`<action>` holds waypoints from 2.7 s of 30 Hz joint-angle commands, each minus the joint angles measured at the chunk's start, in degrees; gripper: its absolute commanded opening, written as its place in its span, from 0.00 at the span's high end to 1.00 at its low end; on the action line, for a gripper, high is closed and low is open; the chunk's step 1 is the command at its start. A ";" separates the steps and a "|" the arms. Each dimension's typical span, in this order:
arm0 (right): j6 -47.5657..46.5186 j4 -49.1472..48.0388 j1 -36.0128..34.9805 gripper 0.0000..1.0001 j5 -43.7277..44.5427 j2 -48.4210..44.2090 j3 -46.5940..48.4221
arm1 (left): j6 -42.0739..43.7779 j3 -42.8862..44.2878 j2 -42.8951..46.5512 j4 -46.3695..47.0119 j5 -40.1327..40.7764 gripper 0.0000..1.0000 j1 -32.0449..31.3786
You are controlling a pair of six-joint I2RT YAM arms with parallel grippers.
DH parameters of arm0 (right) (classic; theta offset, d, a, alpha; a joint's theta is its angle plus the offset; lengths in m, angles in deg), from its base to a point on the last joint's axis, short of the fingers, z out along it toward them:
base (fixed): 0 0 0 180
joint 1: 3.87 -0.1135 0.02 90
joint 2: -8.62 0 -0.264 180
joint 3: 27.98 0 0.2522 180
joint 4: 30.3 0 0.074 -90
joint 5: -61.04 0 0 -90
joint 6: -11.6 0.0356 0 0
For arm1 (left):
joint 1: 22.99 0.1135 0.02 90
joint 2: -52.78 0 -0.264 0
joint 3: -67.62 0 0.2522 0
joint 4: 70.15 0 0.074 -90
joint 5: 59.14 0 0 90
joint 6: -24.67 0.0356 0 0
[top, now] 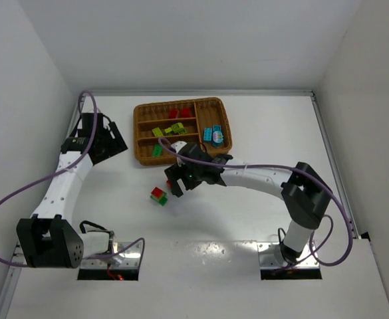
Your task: Sort the legos into containers by color
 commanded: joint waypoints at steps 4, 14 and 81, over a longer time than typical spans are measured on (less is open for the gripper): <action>1.73 -2.77 -0.69 0.19 0.07 6.35 7.77 | -0.59 0.03 1.57 0.65 -0.64 0.23 -0.56; 2.87 1.01 -0.69 0.38 5.08 14.26 15.08 | -0.06 0.03 1.57 0.65 -0.12 0.23 -0.56; 28.97 -32.30 21.99 0.80 -53.19 -8.76 1.81 | 5.22 -4.64 -2.03 34.93 -81.49 0.11 -11.28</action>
